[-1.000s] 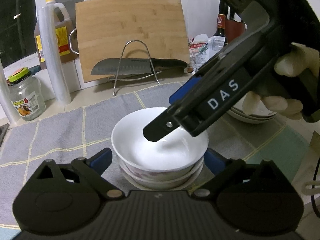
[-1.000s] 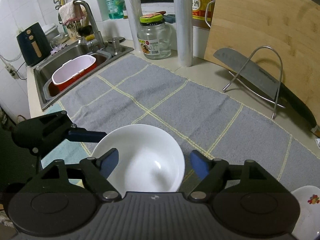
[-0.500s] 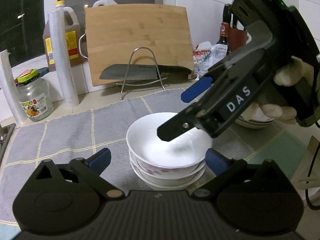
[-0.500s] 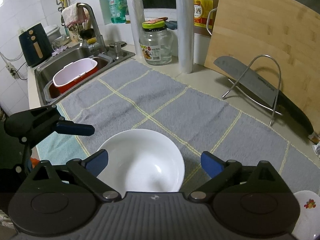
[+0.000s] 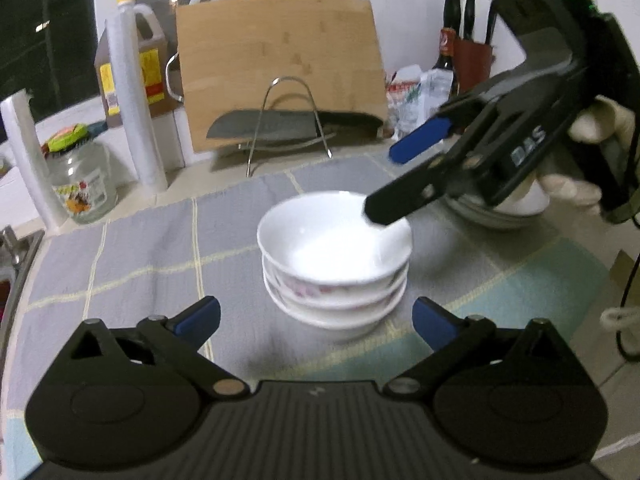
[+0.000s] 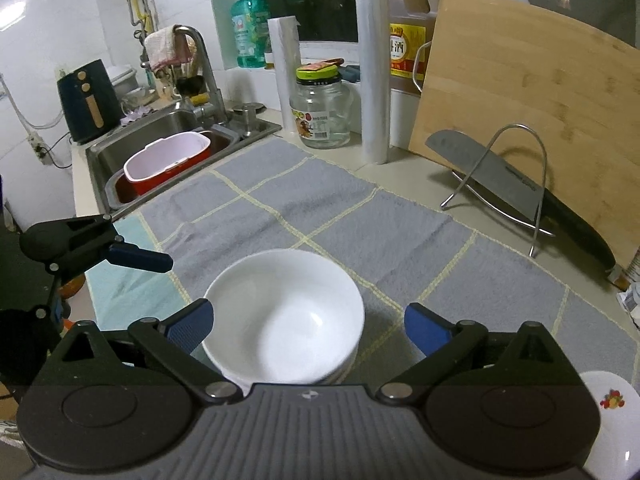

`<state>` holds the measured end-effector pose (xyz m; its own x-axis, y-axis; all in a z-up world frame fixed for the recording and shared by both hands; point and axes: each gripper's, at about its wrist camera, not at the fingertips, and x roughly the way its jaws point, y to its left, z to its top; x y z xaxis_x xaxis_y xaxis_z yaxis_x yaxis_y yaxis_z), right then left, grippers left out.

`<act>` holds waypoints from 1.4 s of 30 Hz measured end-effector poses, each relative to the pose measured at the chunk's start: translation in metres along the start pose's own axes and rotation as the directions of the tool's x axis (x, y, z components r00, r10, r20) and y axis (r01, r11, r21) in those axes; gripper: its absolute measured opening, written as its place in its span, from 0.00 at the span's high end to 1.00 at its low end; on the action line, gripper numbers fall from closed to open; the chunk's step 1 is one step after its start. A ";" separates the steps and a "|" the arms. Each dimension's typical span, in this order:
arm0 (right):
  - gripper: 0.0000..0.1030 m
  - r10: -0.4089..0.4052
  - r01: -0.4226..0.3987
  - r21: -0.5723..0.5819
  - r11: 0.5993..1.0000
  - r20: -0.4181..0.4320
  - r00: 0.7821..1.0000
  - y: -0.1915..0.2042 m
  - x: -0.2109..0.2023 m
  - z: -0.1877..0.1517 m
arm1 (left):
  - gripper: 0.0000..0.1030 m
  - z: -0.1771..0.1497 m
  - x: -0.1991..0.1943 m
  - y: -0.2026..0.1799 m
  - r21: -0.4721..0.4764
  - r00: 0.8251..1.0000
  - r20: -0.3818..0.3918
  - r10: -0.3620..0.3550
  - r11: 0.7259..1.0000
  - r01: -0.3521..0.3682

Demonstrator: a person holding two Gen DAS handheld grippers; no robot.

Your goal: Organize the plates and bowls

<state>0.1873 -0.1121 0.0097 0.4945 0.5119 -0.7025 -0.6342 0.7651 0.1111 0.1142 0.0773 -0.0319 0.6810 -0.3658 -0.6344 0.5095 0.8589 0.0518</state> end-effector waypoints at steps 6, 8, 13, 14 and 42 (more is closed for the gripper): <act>0.00 0.005 -0.005 -0.009 1.000 -0.011 1.000 -0.005 -0.009 -0.022 | 0.01 -0.011 0.004 -0.005 -0.089 0.999 -0.042 0.010 0.996 -0.014; 0.00 0.001 -0.001 -0.020 1.000 -0.027 1.000 -0.006 -0.008 -0.031 | 0.01 -0.014 0.006 -0.006 -0.110 0.999 -0.052 0.016 0.994 -0.022; 0.00 -0.009 0.006 -0.045 0.999 -0.085 0.996 -0.006 0.004 -0.058 | 0.01 -0.021 0.015 -0.012 -0.122 0.995 -0.084 0.044 0.991 -0.055; 0.00 -0.009 0.005 -0.045 0.999 -0.099 0.995 -0.007 0.008 -0.064 | 0.01 -0.023 0.018 -0.012 -0.125 0.994 -0.097 0.048 0.990 -0.060; 0.00 -0.138 0.130 -0.053 0.990 -0.193 0.971 0.010 0.054 -0.094 | 0.00 -0.020 0.084 0.015 0.111 0.967 -0.210 -0.143 0.979 0.169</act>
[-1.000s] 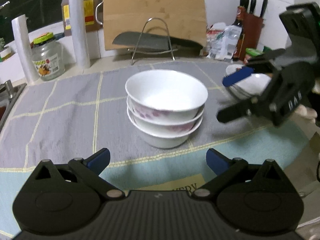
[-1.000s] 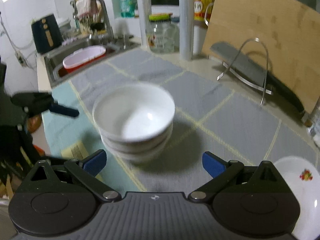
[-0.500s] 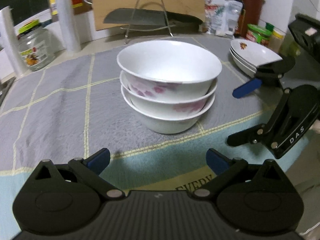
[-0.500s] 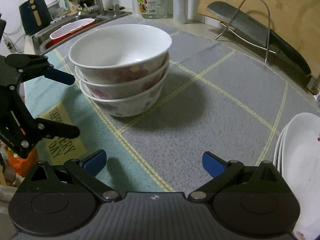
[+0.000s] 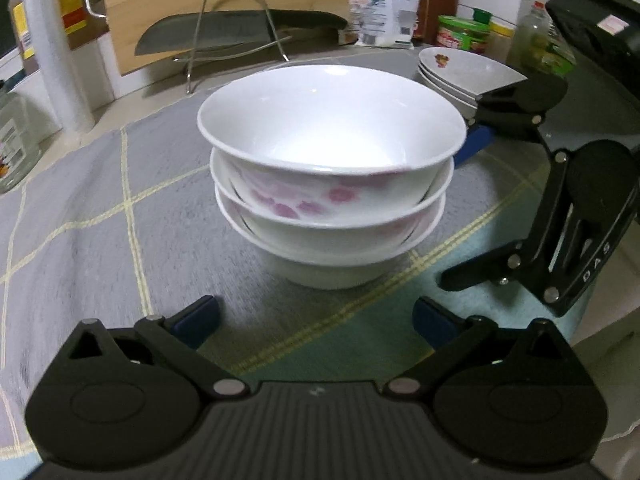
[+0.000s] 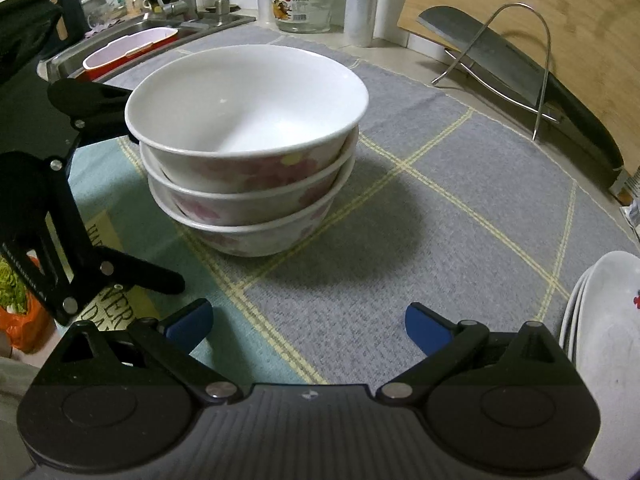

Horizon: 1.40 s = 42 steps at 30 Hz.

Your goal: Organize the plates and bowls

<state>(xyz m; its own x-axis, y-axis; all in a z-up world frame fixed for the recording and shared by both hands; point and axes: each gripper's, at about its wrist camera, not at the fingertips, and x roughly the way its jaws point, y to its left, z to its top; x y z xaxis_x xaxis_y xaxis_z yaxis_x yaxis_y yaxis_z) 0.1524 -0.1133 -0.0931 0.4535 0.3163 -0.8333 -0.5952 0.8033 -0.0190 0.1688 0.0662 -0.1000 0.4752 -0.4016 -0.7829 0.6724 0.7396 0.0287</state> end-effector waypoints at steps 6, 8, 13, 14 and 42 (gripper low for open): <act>0.00 0.012 -0.012 -0.020 1.000 0.034 0.999 -0.003 0.000 -0.004 | 0.00 -0.002 0.002 0.006 0.044 0.999 0.032 -0.034 0.999 0.032; 0.00 0.010 -0.009 -0.018 1.000 0.037 0.999 -0.002 0.000 -0.005 | 0.00 -0.003 0.002 0.008 0.056 0.998 0.043 -0.044 0.998 0.042; 0.00 0.009 -0.008 -0.020 1.000 0.038 0.999 -0.001 0.002 -0.001 | 0.00 -0.002 0.003 0.012 0.093 0.995 0.061 -0.080 0.993 0.074; 0.00 0.010 -0.009 -0.022 1.000 0.036 0.999 -0.002 0.004 0.001 | 0.00 -0.002 0.004 0.013 0.103 0.994 0.065 -0.088 0.991 0.081; 0.13 0.169 -0.156 -0.230 0.961 0.036 0.985 -0.001 0.008 0.039 | 0.15 0.024 0.004 0.043 0.384 0.949 -0.011 -0.315 0.875 0.294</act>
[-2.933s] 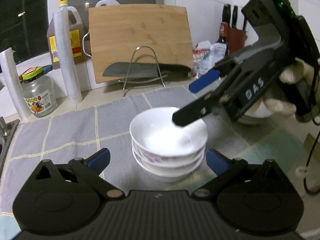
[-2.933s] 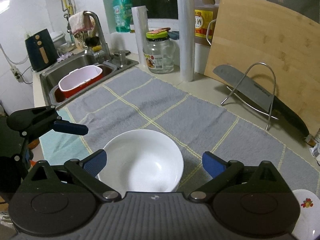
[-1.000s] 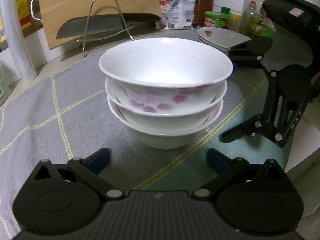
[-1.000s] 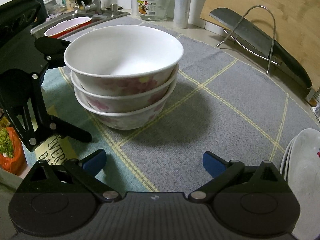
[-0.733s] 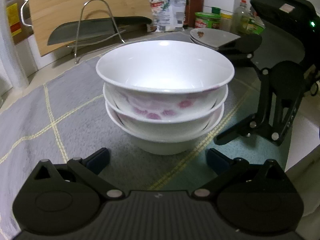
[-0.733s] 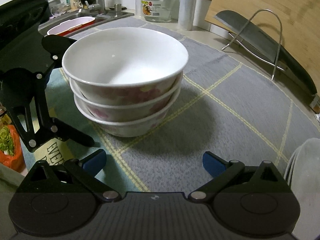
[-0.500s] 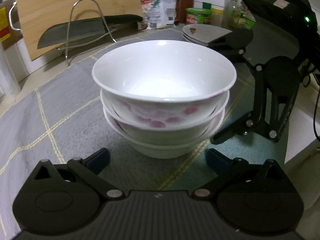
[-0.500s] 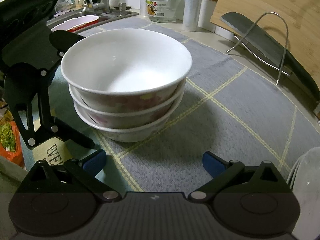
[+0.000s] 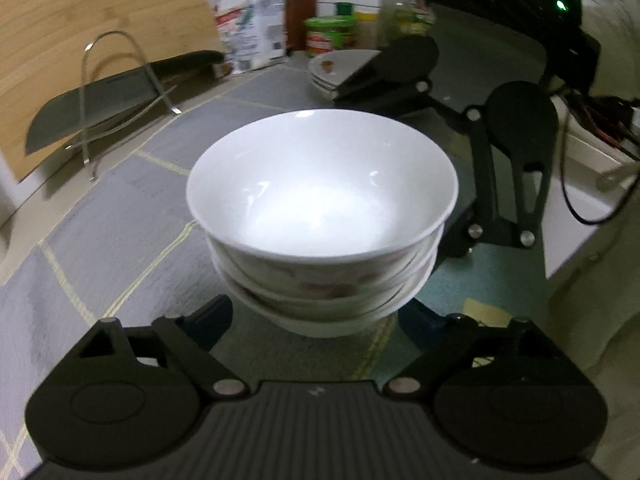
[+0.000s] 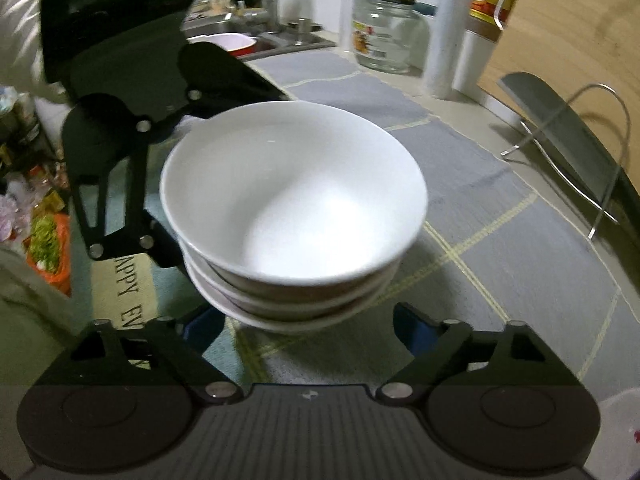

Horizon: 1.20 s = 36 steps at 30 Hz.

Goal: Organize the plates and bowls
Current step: 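Carry the bowl stack with the left gripper and lower it onto the plate stack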

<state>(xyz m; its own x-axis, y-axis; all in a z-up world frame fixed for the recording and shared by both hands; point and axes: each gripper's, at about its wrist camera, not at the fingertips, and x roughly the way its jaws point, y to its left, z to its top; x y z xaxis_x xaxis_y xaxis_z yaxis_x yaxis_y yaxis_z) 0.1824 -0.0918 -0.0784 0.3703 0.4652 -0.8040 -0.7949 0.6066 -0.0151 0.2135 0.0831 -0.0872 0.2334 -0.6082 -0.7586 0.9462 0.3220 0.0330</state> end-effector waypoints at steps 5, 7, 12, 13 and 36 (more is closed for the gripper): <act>0.20 0.028 -0.029 -0.036 0.999 -0.020 0.999 0.002 -0.001 0.005 | 0.18 0.000 0.001 0.005 0.044 0.998 -0.001 -0.062 0.997 0.062; 0.20 0.035 -0.037 -0.042 0.998 -0.028 0.999 0.002 0.000 0.006 | 0.21 0.000 -0.001 0.009 0.057 0.997 0.001 -0.077 0.995 0.077; 0.20 0.048 -0.049 -0.031 0.998 -0.042 0.998 0.000 0.000 0.009 | 0.21 0.002 -0.001 0.013 0.092 0.994 -0.007 -0.113 0.989 0.114; 0.20 0.051 -0.052 -0.031 0.998 -0.044 0.998 0.000 0.000 0.009 | 0.21 0.002 -0.001 0.015 0.097 0.992 -0.007 -0.122 0.988 0.123; 0.19 0.087 -0.090 -0.049 0.995 -0.060 0.994 -0.005 0.004 0.012 | 0.17 0.009 0.004 0.017 0.111 0.987 -0.048 -0.155 0.981 0.160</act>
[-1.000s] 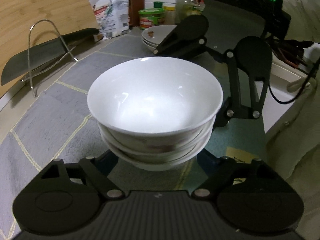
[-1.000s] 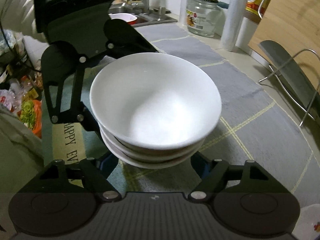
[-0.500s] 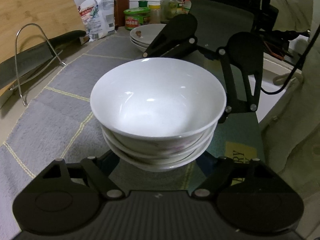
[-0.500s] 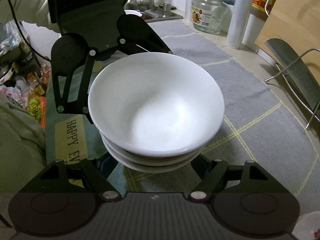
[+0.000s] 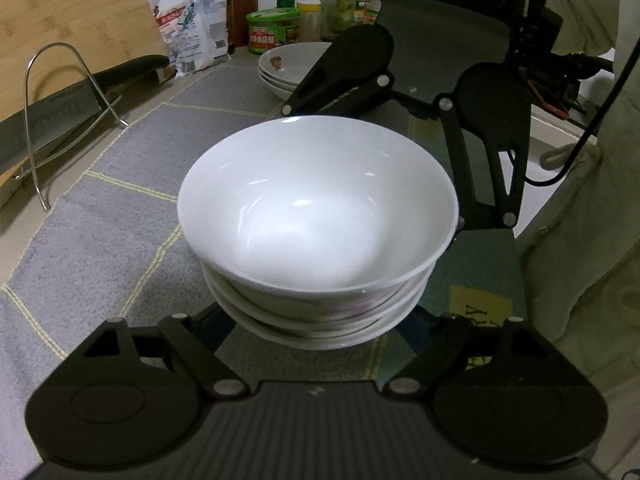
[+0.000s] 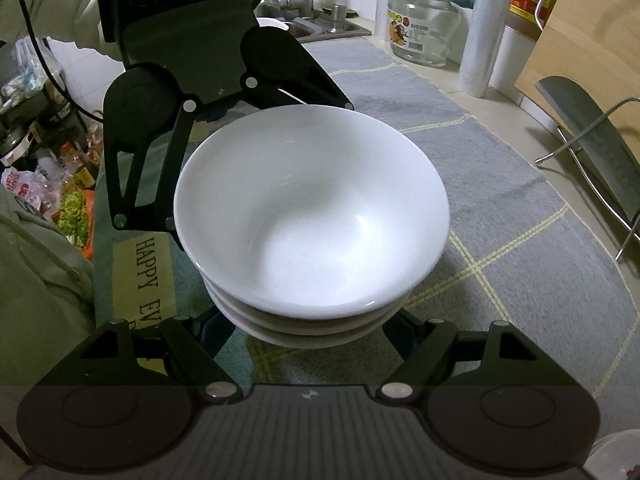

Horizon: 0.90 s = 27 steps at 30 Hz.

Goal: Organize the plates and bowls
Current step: 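Carry the bowl stack with the left gripper and lower it onto the plate stack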

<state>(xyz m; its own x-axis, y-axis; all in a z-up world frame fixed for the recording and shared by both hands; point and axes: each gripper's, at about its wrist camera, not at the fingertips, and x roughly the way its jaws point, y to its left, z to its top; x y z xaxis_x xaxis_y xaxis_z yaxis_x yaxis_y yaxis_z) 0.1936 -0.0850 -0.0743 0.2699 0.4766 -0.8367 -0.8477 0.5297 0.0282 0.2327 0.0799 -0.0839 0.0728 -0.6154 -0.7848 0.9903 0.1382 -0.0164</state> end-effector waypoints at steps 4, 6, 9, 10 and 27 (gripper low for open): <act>0.19 -0.006 0.006 -0.006 1.000 -0.004 1.000 0.002 -0.002 0.000 | 0.17 0.002 0.001 -0.002 -0.007 1.000 -0.001 0.004 1.000 -0.004; 0.19 -0.006 0.006 -0.009 1.000 -0.005 1.000 0.003 -0.004 0.000 | 0.17 0.003 0.000 -0.004 -0.014 1.000 0.000 0.005 1.000 -0.005; 0.19 -0.008 0.008 -0.017 1.000 -0.003 1.000 0.005 -0.011 -0.002 | 0.17 0.007 -0.002 -0.008 -0.014 1.000 0.001 0.012 1.000 -0.012; 0.19 -0.009 0.008 -0.019 1.000 -0.001 1.000 0.005 -0.013 -0.002 | 0.17 0.009 -0.003 -0.010 -0.012 1.000 0.001 0.018 1.000 -0.018; 0.19 -0.001 0.003 -0.076 0.997 0.025 1.000 -0.014 -0.071 -0.035 | 0.17 0.072 0.005 -0.053 -0.012 0.995 0.005 0.096 0.995 -0.096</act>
<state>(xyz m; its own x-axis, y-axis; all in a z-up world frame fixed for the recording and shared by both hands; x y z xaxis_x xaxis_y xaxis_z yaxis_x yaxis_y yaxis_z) 0.1700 -0.1506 -0.0340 0.2818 0.4936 -0.8228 -0.8793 0.4760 -0.0157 0.1892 0.0136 -0.0429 0.1680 -0.6033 -0.7796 0.9772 0.2059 0.0513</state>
